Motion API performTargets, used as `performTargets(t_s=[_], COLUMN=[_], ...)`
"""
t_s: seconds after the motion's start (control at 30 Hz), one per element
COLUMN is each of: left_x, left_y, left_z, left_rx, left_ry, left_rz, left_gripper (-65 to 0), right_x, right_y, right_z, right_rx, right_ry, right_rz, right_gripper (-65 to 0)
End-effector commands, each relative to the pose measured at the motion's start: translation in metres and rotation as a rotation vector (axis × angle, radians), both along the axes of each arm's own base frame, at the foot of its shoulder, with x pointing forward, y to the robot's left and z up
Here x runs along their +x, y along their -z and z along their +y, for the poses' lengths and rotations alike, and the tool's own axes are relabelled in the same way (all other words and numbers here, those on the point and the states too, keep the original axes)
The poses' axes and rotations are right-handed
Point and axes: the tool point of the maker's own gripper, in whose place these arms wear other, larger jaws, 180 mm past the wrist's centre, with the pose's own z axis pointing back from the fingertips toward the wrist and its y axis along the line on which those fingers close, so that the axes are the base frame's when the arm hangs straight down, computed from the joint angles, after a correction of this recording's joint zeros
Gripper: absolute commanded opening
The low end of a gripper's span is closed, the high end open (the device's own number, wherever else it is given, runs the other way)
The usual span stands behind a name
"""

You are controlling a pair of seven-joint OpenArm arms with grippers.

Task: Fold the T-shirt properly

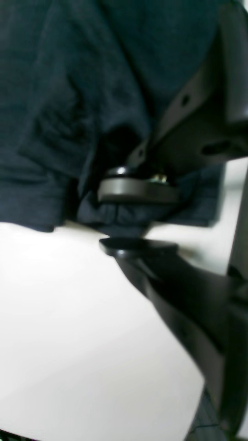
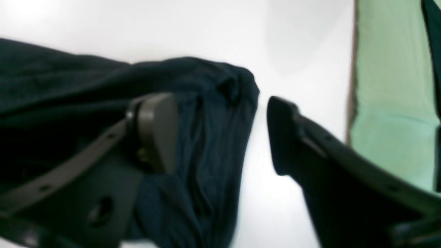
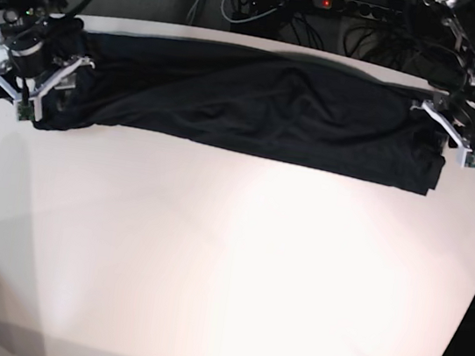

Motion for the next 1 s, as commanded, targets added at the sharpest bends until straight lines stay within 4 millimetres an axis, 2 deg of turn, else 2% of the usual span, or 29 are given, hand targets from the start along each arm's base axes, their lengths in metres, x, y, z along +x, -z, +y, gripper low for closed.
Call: performTargets(t_s=[0.0, 0.1, 0.23, 0.37, 0.53, 0.73, 0.8, 0.87, 0.97], left_x=[0.008, 0.007, 0.006, 0.007, 0.016, 0.017, 0.016, 0.013, 0.012], left_y=[-0.015, -0.017, -0.015, -0.015, -0.027, -0.047, -0.048, -0.048, -0.048], left_z=[0.009, 0.012, 0.012, 0.008, 0.006, 0.012, 0.01, 0.012, 0.012], left_rx=[0.026, 0.034, 0.029, 0.026, 0.034, 0.078, 0.077, 0.085, 0.084], left_ry=[-0.01, -0.011, -0.012, -0.011, -0.018, -0.026, -0.03, -0.034, -0.04], left_rz=[-0.052, -0.052, -0.046, -0.048, -0.086, -0.126, -0.123, -0.098, -0.077], left_gripper=[-47.5, -47.5, -47.5, -47.5, -47.4, -47.4, -47.1, -43.0, -28.7], right_x=[0.005, 0.004, 0.001, 0.004, 0.008, 0.008, 0.008, 0.008, 0.008], right_y=[-0.003, 0.01, 0.02, 0.018, 0.016, 0.016, 0.016, 0.016, 0.016], right_z=[-0.005, -0.012, -0.011, -0.01, -0.01, -0.01, -0.01, -0.01, -0.01], right_rx=[-0.002, 0.009, 0.025, 0.025, 0.025, 0.026, 0.026, 0.026, 0.026], right_ry=[0.004, 0.009, 0.009, 0.007, 0.005, 0.006, 0.006, 0.006, 0.006], right_rz=[-0.019, 0.015, 0.038, 0.031, 0.023, 0.023, 0.023, 0.023, 0.023], right_gripper=[-32.6, -33.0, -33.0, -32.9, -32.9, -32.9, -32.9, -32.9, -32.9])
